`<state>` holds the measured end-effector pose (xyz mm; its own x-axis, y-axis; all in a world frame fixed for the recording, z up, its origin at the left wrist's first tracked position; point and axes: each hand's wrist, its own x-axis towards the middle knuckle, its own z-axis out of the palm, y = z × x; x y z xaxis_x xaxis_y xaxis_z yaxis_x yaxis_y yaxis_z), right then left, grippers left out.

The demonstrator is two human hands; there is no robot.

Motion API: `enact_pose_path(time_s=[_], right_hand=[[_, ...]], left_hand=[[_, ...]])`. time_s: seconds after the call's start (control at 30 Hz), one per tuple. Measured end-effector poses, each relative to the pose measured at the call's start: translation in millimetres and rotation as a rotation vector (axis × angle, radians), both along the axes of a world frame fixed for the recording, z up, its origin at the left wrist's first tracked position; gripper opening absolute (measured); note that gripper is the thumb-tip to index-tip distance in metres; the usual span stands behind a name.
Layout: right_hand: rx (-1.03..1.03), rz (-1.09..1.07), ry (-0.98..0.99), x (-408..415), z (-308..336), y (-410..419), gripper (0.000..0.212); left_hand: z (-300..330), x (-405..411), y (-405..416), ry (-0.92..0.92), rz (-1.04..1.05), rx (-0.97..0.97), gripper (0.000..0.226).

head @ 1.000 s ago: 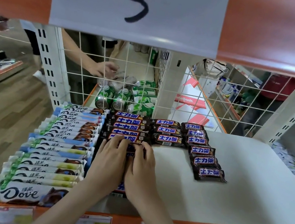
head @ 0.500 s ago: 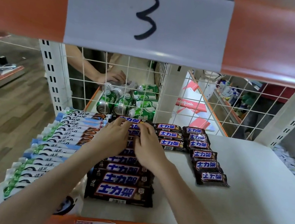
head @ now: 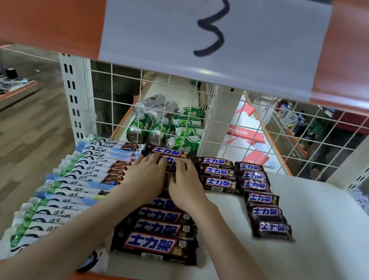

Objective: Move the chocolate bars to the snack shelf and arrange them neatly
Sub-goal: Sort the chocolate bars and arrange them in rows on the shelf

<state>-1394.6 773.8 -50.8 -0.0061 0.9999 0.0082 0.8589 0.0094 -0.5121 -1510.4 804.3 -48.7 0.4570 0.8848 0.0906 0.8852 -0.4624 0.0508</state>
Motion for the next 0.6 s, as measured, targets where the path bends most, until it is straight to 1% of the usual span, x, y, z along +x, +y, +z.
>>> enact_pose_path(time_s=[0.13,0.23,0.33,0.43,0.6], right_hand=[[0.071,-0.047,-0.041,9,4,8,0.052],[0.036,-0.089,-0.060,14,7,17,0.053],[-0.003,-0.102,-0.089,14,4,21,0.051],[0.004,-0.093,-0.132,11,0,23,0.049],[0.028,-0.108,-0.129,8,-2,23,0.046]], left_hand=[[6,2,6,-0.013,0.006,0.018,0.041],[9,3,15,-0.004,0.010,-0.022,0.047],[5,4,19,0.005,0.029,-0.076,0.048],[0,4,17,-0.023,0.039,-0.057,0.046],[-2,4,14,-0.091,0.046,-0.059,0.045]])
